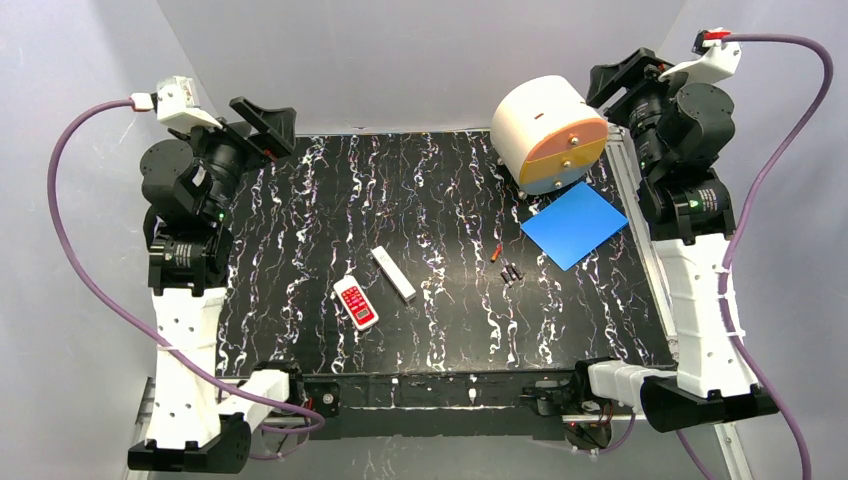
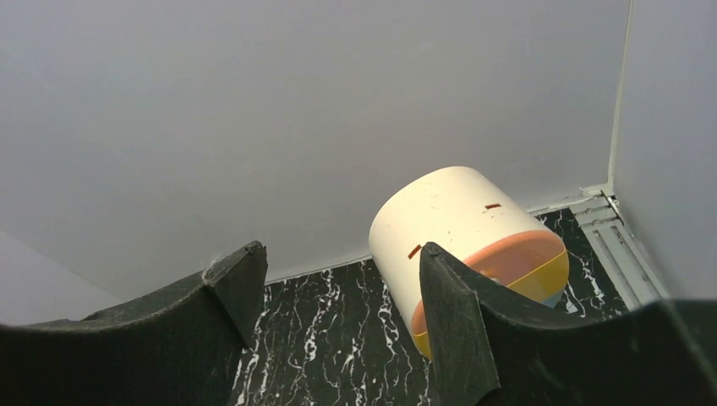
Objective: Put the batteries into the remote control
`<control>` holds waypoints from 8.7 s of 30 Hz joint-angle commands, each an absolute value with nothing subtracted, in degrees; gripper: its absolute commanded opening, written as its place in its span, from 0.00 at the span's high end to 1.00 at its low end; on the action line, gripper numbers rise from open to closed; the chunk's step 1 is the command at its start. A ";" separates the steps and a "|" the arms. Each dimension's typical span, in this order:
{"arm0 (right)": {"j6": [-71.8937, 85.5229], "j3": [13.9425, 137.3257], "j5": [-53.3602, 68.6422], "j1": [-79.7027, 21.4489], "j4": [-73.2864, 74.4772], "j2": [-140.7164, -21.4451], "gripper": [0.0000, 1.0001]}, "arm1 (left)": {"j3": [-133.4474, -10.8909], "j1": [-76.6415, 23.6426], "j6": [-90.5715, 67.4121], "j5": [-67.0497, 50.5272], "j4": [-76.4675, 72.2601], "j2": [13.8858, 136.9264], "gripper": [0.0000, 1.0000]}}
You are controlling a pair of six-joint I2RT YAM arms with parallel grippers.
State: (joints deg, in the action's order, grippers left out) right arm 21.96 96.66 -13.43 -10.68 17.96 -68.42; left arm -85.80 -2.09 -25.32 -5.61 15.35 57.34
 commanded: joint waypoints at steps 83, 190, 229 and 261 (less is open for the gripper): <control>5.74 84.13 18.98 -45.62 20.74 -107.51 0.77 | -61.70 6.16 -25.25 -36.32 18.85 79.49 0.08; 108.17 61.85 26.22 -31.66 -70.01 -88.03 0.74 | -72.20 -9.40 -34.47 -54.58 -48.91 70.63 1.00; 99.44 77.97 43.37 -31.03 -53.50 -93.90 0.35 | -71.79 -9.14 -36.02 -67.17 -49.47 73.80 1.00; 114.27 68.08 45.15 -24.72 -78.00 -94.33 0.72 | -70.60 -3.35 -40.95 -61.78 -58.78 73.93 1.00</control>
